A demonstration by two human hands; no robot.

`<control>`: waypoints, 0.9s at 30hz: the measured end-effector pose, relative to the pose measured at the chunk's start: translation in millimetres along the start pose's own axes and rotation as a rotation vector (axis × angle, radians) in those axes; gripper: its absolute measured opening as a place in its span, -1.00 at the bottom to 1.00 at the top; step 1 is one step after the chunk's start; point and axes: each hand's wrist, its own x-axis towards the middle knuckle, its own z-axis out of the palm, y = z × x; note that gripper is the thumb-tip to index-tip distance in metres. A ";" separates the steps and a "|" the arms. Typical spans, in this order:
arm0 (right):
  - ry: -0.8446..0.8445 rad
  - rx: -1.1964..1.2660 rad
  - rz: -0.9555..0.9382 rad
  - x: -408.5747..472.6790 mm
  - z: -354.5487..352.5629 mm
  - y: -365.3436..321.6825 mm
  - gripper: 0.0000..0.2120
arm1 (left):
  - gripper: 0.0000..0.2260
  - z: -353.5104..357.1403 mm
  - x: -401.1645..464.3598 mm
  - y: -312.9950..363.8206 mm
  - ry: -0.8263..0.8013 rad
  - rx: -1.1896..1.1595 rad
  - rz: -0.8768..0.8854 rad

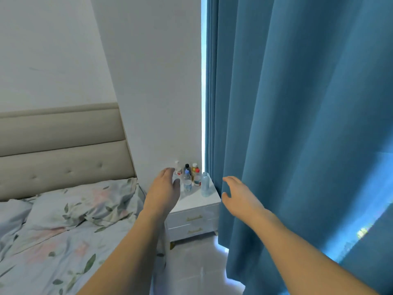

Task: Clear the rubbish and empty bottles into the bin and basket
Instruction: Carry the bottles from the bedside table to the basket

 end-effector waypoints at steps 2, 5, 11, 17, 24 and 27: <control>-0.029 0.030 0.013 34.4 4.9 4.4 -0.51 | -0.61 3.1 32.1 -1.4 0.017 -0.050 -0.038; -0.013 0.084 0.048 106.3 15.3 14.5 -0.51 | -0.60 11.9 93.2 -15.0 0.059 -0.098 -0.090; 0.003 0.256 0.173 234.2 55.4 26.3 -0.53 | -0.58 50.0 200.6 -82.5 0.048 -0.166 -0.173; 0.072 0.362 0.310 376.0 115.7 45.6 -0.55 | -0.61 150.3 311.7 -161.9 -0.067 -0.269 -0.255; 0.123 0.407 0.460 506.1 219.1 115.4 -0.58 | -0.62 285.8 378.5 -256.5 -0.150 -0.298 -0.391; 0.135 0.429 0.512 543.7 275.2 159.6 -0.56 | -0.59 347.3 387.7 -296.5 -0.200 -0.293 -0.421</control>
